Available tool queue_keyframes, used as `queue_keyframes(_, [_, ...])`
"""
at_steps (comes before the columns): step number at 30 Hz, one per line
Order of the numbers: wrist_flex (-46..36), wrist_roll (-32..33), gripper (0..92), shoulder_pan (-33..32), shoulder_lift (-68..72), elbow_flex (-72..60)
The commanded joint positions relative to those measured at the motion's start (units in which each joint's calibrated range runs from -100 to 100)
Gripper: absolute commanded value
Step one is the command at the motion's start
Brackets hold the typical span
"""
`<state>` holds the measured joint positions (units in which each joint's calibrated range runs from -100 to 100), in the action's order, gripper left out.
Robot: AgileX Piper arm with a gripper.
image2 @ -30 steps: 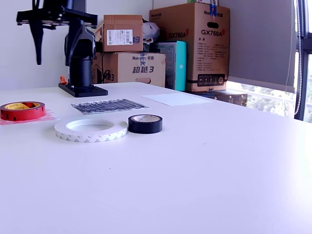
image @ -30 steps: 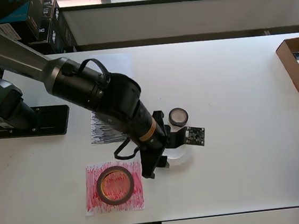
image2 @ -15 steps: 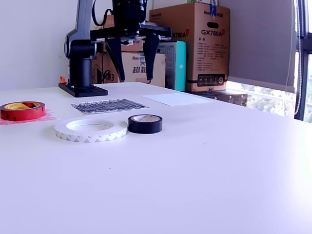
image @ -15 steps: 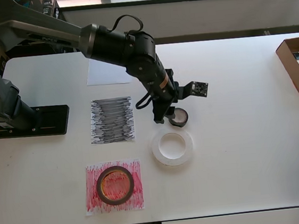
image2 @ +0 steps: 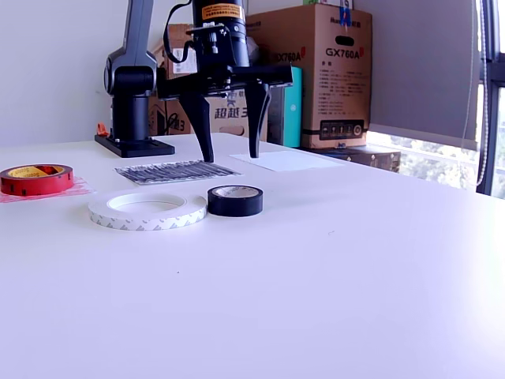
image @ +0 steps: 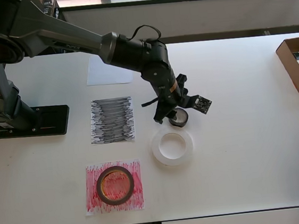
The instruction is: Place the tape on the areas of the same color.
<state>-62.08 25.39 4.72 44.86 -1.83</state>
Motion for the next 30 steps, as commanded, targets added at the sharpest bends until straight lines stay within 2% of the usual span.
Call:
queue_keyframes(1, [0.4,0.4,58.0,-0.2,0.2,0.2])
queue_keyframes(16, [0.9,0.2,58.0,-2.1,3.8,-4.8])
queue_keyframes(23, [0.7,-3.3,58.0,-1.5,7.0,-7.5])
queue_keyframes(30, [0.6,-3.7,58.0,-1.2,8.5,-8.2])
